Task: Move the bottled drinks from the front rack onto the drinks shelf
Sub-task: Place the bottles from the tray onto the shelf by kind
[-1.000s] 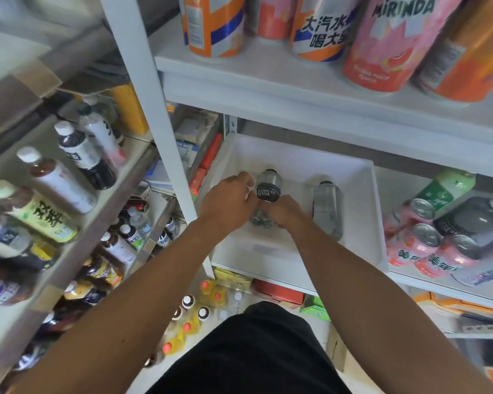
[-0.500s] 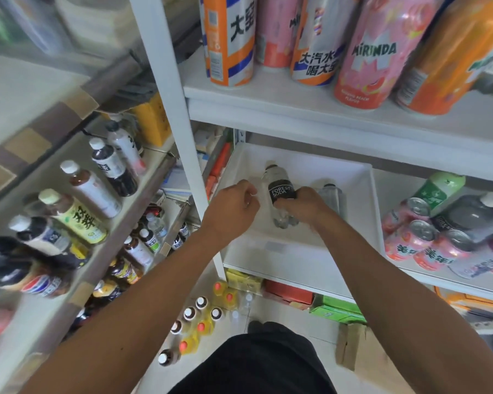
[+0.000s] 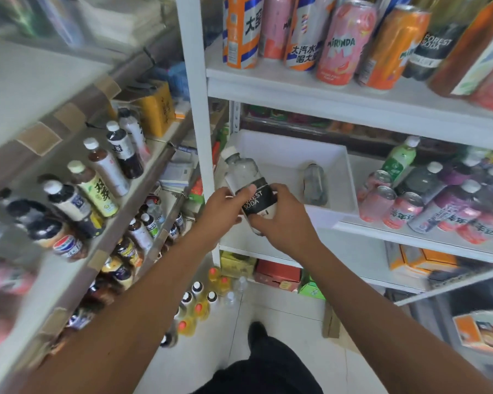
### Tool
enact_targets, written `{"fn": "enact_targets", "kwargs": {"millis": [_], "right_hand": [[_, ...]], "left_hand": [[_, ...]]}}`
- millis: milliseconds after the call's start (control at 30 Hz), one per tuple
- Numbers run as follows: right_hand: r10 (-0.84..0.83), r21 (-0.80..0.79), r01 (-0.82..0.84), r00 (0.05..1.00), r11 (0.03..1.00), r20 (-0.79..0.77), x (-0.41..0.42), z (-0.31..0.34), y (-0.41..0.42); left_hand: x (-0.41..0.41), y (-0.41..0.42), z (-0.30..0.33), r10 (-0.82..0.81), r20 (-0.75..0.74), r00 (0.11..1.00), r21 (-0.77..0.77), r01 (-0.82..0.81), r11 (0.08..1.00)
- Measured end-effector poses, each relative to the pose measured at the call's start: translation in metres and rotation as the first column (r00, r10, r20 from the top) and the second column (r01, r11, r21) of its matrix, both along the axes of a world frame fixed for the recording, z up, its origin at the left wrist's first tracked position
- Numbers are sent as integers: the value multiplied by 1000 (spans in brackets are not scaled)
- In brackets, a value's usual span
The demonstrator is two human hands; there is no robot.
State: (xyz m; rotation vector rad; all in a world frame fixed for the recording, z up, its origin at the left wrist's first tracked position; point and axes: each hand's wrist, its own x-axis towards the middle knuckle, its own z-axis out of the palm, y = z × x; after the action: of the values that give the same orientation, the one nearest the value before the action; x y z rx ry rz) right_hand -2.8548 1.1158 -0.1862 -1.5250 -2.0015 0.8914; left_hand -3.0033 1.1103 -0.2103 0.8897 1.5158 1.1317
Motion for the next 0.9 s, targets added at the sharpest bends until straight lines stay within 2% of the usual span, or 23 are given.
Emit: {"fn": "enact_targets", "kwargs": {"millis": [133,333,500,667,900], "right_hand": [[78,98,-71,995,993,-65,-6,8,-32],[308,171,-276,930,946,-203,-21,33,-64],[475,157,-449,835,880,-277,-40,54,-95],[615,147,-604,719,783,-325,-60,67,-135],[758,91,-789,542,608,-363,-84,103,-197]], "left_hand": [[-6,-38,16,82,74,994,156,-93,983],[-30,-99,53,258,-44,965,286,-235,929],[-41,-160,83,406,-111,907,364,-343,866],[-44,-232,105,502,-94,860,380,-435,816],[-47,-323,137,669,-147,729,439,-557,704]]}}
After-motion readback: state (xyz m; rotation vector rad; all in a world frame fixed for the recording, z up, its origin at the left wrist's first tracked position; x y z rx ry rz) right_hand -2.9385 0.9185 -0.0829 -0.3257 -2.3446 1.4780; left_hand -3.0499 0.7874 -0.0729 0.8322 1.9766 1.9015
